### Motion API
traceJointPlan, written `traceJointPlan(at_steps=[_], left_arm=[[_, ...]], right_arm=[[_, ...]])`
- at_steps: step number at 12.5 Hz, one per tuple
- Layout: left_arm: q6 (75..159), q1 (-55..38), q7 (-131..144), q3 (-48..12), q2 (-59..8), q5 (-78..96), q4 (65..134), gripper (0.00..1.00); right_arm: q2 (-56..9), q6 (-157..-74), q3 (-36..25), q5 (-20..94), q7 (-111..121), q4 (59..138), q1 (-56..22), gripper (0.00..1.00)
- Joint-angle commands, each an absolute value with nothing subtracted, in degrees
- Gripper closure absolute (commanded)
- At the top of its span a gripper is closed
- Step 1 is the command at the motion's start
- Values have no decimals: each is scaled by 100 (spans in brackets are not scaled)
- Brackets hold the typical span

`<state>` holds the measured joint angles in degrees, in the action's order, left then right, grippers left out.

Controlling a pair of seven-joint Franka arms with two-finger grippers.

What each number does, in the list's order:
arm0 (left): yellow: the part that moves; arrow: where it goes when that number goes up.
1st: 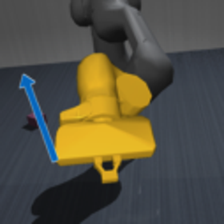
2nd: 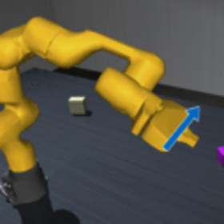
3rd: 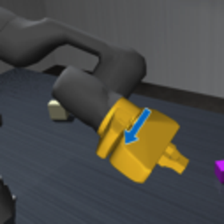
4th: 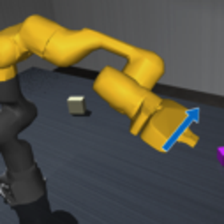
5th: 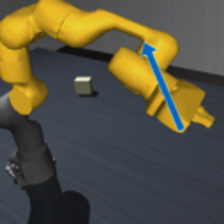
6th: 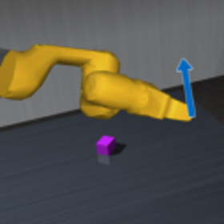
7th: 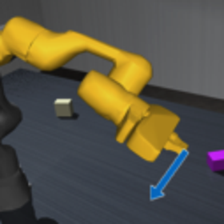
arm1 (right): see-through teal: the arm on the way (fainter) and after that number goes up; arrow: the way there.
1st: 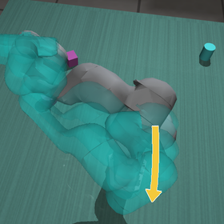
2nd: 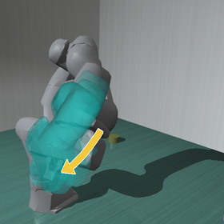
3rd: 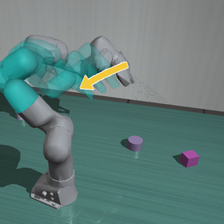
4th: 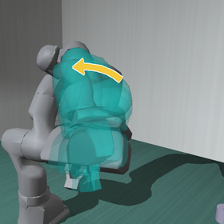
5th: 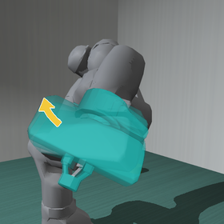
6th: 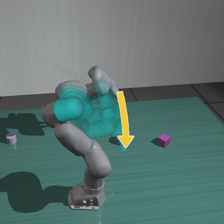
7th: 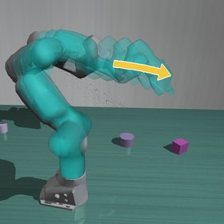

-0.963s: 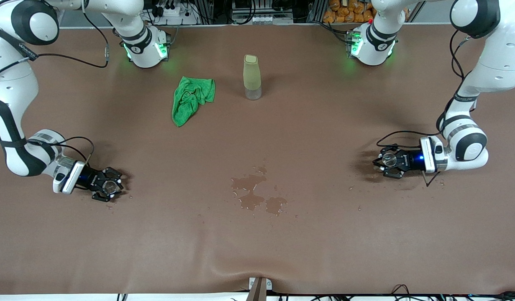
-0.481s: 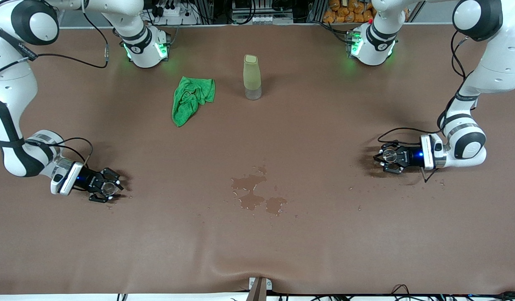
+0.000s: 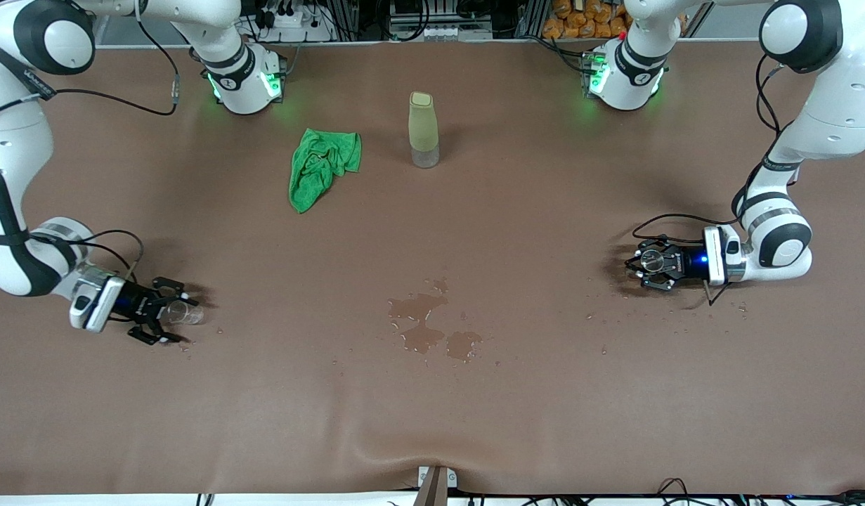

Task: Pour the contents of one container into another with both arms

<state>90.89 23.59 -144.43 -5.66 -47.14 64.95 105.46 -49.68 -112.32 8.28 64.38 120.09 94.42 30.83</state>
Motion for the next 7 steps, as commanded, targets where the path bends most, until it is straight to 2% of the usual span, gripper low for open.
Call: traceJointPlan(at_steps=[1, 2, 4, 5, 7], left_arm=[[8965, 2426, -14256, -598, -4667, 6293, 10503, 100], [8965, 2426, -14238, -598, -4667, 6284, 10494, 98], [8965, 2426, -14186, -598, -4641, 6275, 10477, 79], [8965, 2434, -14177, -598, -4641, 6275, 10477, 66], [8965, 2435, -14159, -598, -4641, 6275, 10485, 48]], right_arm=[[-4765, -11014, 914, 5776, 11218, 9299, 3296, 0], [-4711, -10786, 905, 5670, 10841, 9290, 3287, 0], [-4501, -10434, 896, 5293, 10085, 9255, 3305, 0], [-4369, -10320, 905, 5082, 9690, 9255, 3313, 0], [-4123, -9925, 905, 4827, 8977, 9168, 3322, 0]])
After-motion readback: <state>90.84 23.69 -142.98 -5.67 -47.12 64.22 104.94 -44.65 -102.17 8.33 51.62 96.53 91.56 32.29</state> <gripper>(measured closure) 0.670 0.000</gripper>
